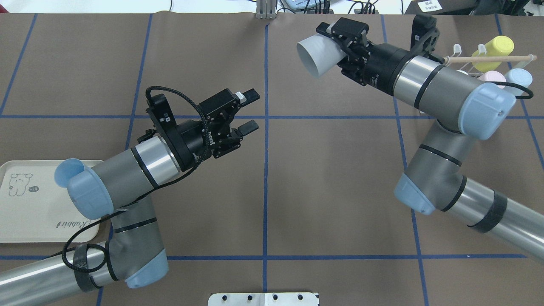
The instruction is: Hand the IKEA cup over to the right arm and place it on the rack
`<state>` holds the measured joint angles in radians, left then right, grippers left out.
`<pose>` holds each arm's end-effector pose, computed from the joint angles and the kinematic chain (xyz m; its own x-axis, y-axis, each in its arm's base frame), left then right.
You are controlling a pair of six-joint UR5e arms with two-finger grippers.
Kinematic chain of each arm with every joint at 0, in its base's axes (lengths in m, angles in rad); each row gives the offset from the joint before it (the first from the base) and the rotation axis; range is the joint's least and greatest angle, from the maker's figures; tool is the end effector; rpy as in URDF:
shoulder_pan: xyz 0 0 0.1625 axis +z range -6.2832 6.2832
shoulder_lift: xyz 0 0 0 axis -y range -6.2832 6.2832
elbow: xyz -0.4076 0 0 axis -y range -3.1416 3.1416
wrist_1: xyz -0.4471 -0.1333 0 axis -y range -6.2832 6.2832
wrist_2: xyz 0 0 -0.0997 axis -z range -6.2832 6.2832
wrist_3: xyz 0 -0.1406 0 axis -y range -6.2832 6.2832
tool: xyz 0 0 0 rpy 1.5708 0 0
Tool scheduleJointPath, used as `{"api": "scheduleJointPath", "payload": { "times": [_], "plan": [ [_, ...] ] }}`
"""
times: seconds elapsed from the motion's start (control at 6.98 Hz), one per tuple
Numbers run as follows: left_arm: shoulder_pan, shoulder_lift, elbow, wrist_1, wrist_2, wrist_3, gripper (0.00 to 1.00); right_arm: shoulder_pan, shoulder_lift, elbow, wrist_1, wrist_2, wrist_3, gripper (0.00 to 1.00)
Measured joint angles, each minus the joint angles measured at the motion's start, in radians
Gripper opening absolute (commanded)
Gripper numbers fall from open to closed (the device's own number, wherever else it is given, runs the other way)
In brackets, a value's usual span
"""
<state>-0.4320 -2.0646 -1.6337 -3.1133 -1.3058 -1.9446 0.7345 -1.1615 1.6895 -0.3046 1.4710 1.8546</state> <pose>0.5097 -0.4223 0.1306 -0.6488 -0.0889 -0.7558 0.4002 0.8048 -0.4383 -0.3931 -0.5535 0.1830 -0.3648 0.0460 0.9300 -0.6634 0.6880 -0.2942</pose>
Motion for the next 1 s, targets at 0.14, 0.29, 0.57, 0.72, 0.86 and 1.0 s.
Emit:
{"api": "scheduleJointPath", "payload": {
  "times": [0.14, 0.29, 0.57, 0.72, 0.86, 1.0],
  "plan": [
    [-0.037, 0.032, -0.026, 0.064, -0.007, 0.048, 1.0, 0.038, 0.0, -0.021, -0.028, -0.005, -0.068, 0.0],
    [-0.085, 0.079, -0.099, 0.2, -0.041, 0.114, 1.0, 0.071, 0.002, -0.03, -0.089, -0.013, -0.153, 0.0],
    [-0.173, 0.178, -0.288, 0.529, -0.119, 0.263, 1.0, 0.105, 0.006, -0.035, -0.202, -0.091, -0.304, 0.0],
    [-0.224, 0.227, -0.363, 0.68, -0.177, 0.319, 1.0, 0.109, 0.01, -0.035, -0.267, -0.16, -0.373, 0.0],
    [-0.283, 0.284, -0.429, 0.802, -0.246, 0.387, 1.0, 0.118, 0.015, -0.035, -0.346, -0.236, -0.444, 0.0],
    [-0.336, 0.354, -0.48, 0.877, -0.307, 0.469, 1.0, 0.134, 0.018, -0.035, -0.426, -0.301, -0.522, 0.0]
  ]
}}
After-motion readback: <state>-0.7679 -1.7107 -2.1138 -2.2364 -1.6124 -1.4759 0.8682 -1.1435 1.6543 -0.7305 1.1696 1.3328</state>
